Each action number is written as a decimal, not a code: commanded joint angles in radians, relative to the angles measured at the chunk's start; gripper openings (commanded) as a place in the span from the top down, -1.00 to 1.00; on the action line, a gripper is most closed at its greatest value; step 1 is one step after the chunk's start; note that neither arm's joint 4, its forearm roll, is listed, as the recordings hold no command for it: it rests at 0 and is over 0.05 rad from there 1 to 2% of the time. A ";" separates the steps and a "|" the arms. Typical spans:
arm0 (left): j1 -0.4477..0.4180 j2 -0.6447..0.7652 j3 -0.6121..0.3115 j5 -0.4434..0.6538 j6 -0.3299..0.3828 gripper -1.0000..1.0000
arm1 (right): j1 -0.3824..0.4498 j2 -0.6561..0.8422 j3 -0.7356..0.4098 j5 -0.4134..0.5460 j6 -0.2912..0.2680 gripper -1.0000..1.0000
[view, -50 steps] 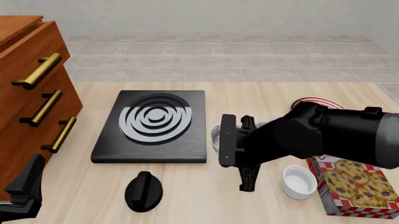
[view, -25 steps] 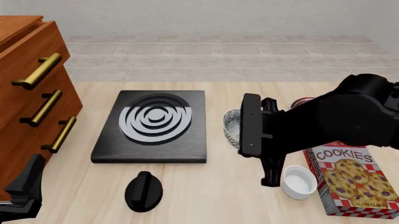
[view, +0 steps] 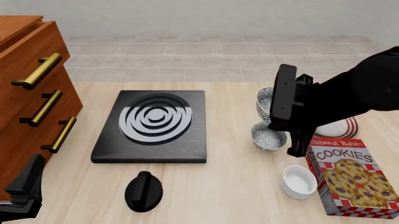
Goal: Pick the akita bowl from table center and place it on the plate.
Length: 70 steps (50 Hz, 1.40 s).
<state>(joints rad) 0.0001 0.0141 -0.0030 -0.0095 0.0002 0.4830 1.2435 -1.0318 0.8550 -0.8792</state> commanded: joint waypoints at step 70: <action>0.000 0.000 0.000 0.000 0.000 -1.00 | -0.530 0.213 -0.093 -0.290 0.263 1.00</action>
<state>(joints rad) 0.0001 0.0141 -0.0030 -0.0095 0.0003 -0.0339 1.4600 -1.1419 0.6445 -0.6559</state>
